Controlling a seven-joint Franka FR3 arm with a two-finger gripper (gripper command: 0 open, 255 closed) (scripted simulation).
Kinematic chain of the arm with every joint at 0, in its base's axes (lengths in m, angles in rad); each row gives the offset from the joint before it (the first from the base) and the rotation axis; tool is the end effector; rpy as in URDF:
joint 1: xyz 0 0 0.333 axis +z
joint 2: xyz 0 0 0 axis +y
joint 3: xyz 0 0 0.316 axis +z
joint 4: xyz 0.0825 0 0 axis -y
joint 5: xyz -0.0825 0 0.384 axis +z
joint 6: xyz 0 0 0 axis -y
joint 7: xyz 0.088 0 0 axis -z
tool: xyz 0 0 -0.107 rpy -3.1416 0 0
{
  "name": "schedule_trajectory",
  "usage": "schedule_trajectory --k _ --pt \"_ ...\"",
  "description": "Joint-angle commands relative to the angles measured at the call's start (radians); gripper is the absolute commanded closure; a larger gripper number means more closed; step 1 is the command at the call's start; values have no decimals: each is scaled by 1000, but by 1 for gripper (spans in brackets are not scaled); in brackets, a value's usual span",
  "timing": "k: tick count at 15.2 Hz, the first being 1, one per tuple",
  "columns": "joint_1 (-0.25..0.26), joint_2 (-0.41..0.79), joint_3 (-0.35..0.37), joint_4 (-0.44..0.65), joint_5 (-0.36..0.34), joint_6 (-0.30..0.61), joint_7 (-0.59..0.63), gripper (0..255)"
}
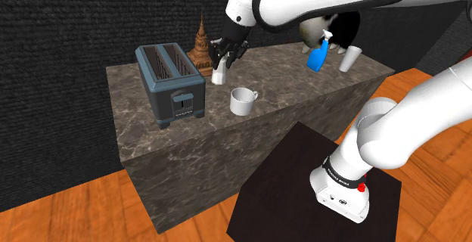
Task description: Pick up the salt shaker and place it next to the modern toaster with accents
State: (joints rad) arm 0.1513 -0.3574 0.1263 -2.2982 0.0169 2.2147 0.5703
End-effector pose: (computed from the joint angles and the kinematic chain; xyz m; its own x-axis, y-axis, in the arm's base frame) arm 0.4495 0.1332 0.5153 0.9218 -0.3036 0.2410 -0.2819 -0.9518 -0.1209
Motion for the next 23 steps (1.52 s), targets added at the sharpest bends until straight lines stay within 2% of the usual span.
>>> schedule_trajectory --k 1,23 --pt "1 4 3 -24 0 29 4 255" --pt "-7 136 19 -212 -22 348 28 255"
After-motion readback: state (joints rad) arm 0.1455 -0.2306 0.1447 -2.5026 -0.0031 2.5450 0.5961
